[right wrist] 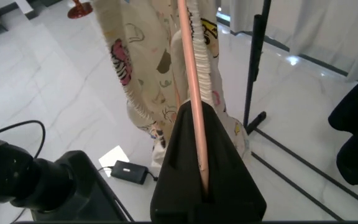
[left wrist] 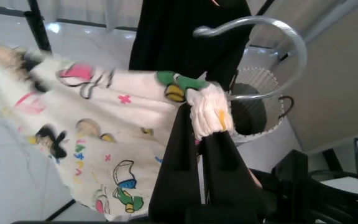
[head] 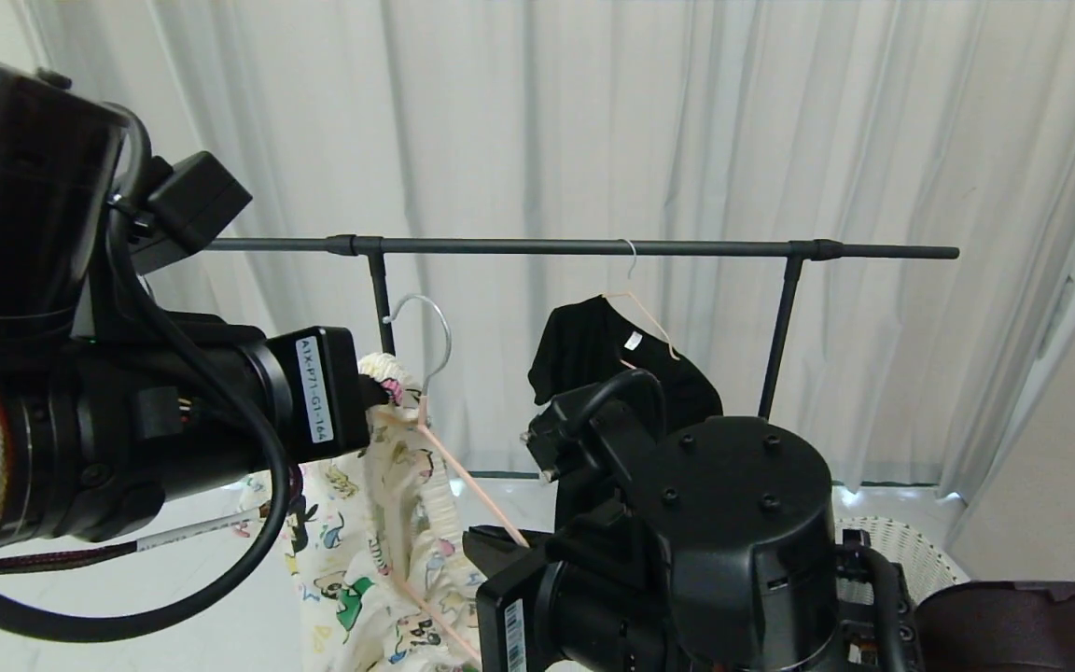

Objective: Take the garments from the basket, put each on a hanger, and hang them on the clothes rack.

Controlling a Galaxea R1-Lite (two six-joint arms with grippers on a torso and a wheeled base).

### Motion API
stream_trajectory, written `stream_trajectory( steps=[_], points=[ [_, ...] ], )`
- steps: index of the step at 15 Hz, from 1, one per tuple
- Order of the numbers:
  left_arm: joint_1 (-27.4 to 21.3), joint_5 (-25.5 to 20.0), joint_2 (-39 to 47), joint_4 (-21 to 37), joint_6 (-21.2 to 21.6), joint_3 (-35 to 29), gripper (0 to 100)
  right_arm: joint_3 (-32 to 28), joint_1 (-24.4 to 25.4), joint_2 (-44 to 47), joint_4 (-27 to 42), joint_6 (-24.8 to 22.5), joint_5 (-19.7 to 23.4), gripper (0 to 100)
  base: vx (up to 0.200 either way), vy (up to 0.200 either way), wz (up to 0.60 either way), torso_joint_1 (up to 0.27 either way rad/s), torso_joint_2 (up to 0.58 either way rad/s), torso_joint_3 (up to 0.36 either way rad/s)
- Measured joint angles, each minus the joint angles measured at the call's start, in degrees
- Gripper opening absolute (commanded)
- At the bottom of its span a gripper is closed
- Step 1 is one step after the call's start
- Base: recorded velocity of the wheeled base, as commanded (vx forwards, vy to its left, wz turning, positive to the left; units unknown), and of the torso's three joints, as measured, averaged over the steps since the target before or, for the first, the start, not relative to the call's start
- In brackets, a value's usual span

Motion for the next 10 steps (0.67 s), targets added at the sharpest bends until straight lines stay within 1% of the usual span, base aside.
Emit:
stream_trajectory(
  steps=[3, 5, 6, 10],
  points=[
    [2.73, 0.05, 0.33, 0.00, 0.62, -0.15, 0, 2.02, 0.16, -0.73, -1.85, 0.09, -0.33, 0, 0.000, 0.000, 0.00, 0.000, 0.00, 0.000],
    [3.52, 0.02, 0.90, -0.06, 1.30, -0.37, 0, 2.60, 0.46, -1.29, -2.23, -0.09, -0.35, 0, 0.000, 0.000, 0.00, 0.000, 0.00, 0.000],
    [3.72, -0.01, 1.23, -0.04, 1.56, -0.68, 100, 2.71, 0.60, -1.56, -2.23, -0.11, -0.41, 0, 0.000, 0.000, 0.00, 0.000, 0.00, 0.000],
    [3.80, 0.00, 2.15, -0.09, 1.77, -2.67, 100, 2.93, 0.74, -2.54, -2.34, -0.15, -0.46, 0, 0.000, 0.000, 0.00, 0.000, 0.00, 0.000]
  ],
)
